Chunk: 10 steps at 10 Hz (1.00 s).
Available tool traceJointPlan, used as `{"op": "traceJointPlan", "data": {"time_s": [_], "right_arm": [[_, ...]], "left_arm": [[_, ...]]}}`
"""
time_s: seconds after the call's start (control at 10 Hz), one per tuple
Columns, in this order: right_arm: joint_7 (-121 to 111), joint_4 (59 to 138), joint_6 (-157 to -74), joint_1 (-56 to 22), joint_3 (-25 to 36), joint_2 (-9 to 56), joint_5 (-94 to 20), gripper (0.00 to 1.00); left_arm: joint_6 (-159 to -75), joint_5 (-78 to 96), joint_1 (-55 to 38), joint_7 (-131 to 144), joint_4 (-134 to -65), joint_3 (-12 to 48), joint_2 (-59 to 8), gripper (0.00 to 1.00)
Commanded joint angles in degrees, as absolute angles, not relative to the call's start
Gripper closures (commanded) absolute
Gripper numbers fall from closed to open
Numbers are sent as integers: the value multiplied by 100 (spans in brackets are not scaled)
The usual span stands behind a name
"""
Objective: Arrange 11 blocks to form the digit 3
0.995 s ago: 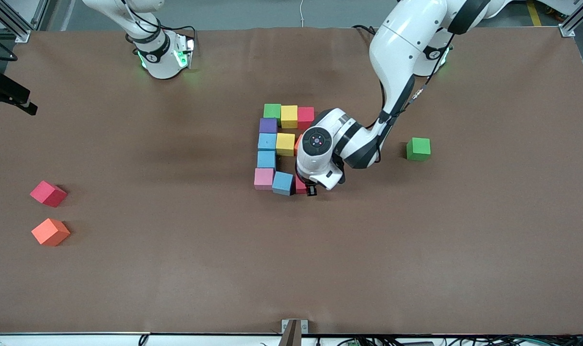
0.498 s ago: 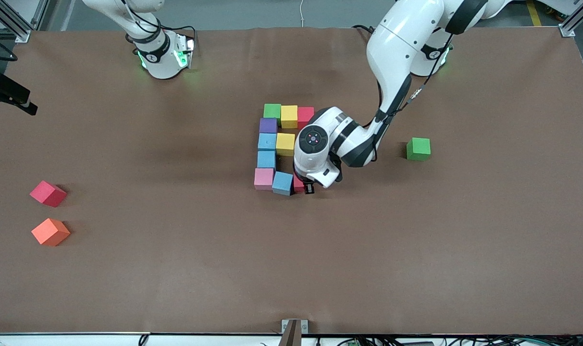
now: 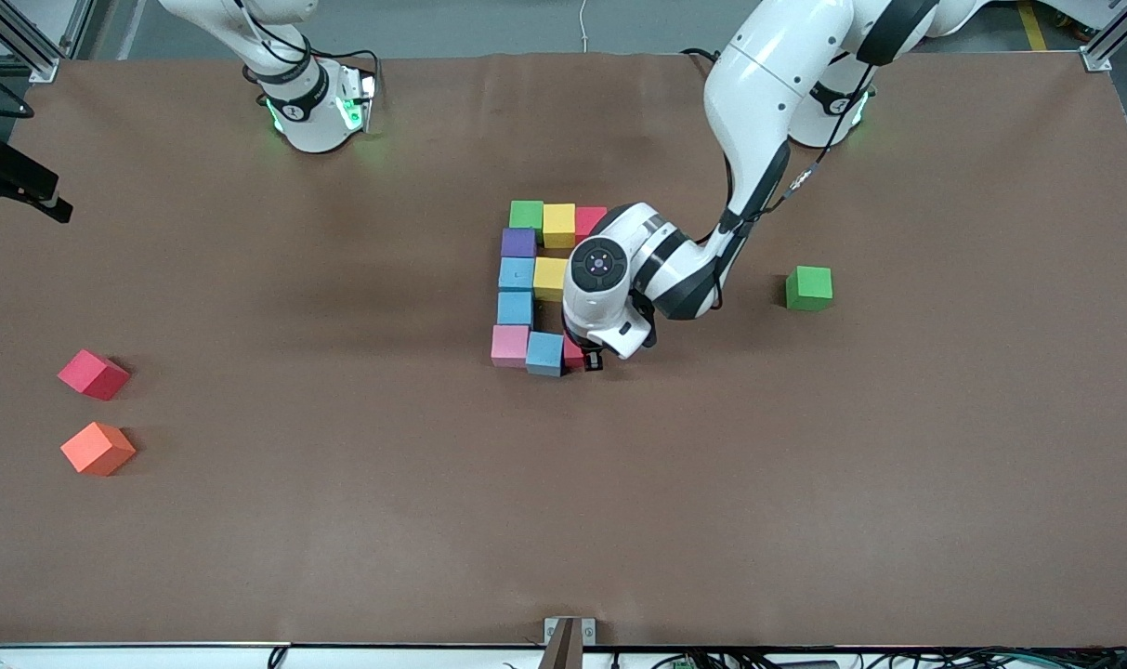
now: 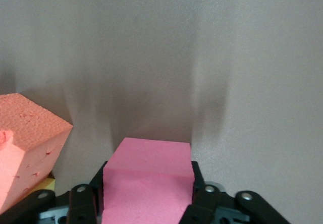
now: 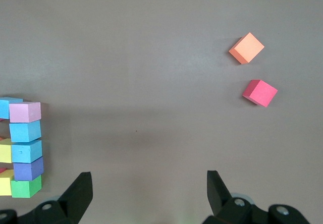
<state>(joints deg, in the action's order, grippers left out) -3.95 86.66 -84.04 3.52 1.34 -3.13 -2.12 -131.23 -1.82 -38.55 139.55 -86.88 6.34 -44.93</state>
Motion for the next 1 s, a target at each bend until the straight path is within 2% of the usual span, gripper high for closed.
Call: {"op": "traceJointPlan", "data": {"time_s": [0.0,0.3,0.5,0.9], "right_arm": [[-440,8719,-8385,369,114,-369,-246,0],[-448,8719,-8385,369,105,-369,-246,0],[-448,8719,-8385,369,105,-369,-246,0],[-448,8719,-8385,369,105,-369,-246,0]], "left_arm": [[-13069,-299,-3867,14063,-8534,571,-4448,0],[-12877,-308,-3823,14045,-8560,361,-3756,0],[-12709,-473,-3421,14010,-8569,352,-3158,0],[-12463,-861,-2805,13529,-8604,369,-2611,0]]}}
